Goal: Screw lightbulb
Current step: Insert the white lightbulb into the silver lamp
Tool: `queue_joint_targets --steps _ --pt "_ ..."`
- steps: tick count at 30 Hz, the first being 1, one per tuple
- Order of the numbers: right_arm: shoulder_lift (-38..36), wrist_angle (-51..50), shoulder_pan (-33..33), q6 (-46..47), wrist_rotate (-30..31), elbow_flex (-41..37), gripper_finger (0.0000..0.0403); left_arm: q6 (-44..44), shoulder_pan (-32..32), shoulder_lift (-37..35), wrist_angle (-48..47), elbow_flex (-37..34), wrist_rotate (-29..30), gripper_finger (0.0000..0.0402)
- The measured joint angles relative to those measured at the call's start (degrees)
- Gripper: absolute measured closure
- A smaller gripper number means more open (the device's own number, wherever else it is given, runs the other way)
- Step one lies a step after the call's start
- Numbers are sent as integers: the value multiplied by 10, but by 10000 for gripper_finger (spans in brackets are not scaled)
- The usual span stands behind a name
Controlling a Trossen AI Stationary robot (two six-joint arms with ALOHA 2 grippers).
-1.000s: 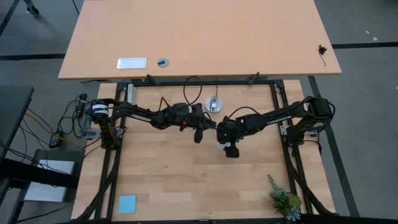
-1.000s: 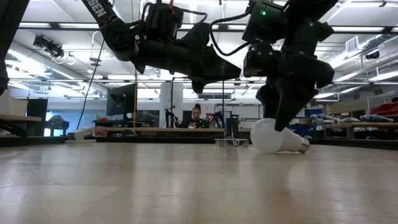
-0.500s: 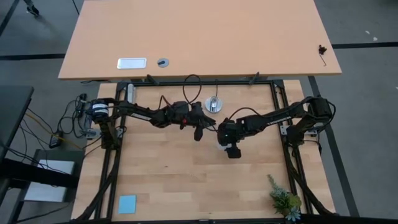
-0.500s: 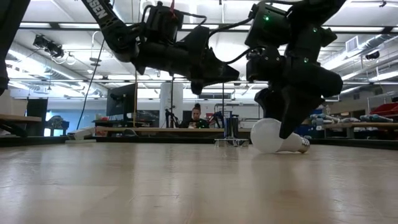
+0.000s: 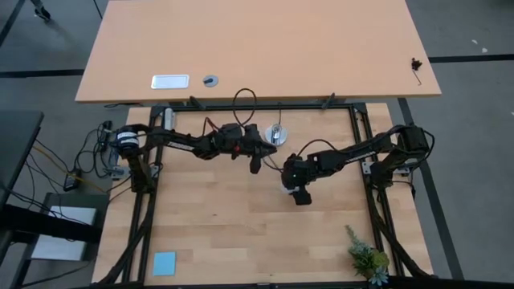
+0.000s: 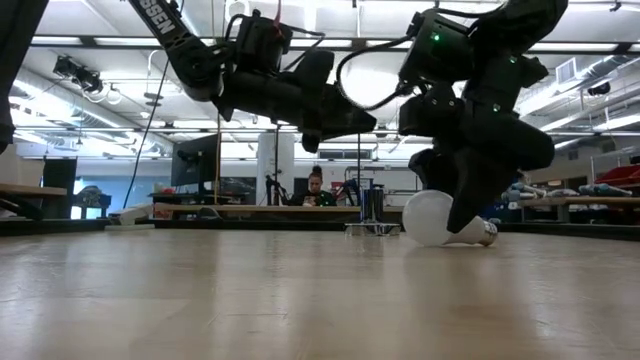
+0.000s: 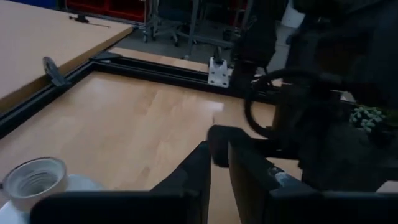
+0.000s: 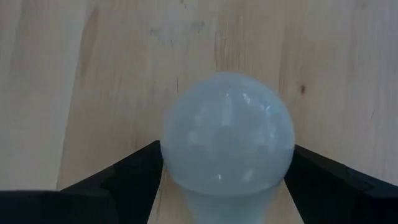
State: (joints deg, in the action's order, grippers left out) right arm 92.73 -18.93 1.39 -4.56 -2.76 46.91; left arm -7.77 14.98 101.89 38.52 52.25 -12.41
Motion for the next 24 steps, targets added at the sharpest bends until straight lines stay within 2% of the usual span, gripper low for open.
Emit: queue_joint_targets --steps 9,15,18,24 --pt "0 2 0 -2 1 0 130 0 28 0 -6 0 -31 340" --pt "0 -4 0 13 16 28 128 0 50 -9 -6 0 -56 340" --pt "0 -9 -1 0 24 56 130 3 65 -36 -5 0 -68 340" --pt "-1 -36 -24 -48 85 136 156 47 94 -126 -4 0 -67 340"
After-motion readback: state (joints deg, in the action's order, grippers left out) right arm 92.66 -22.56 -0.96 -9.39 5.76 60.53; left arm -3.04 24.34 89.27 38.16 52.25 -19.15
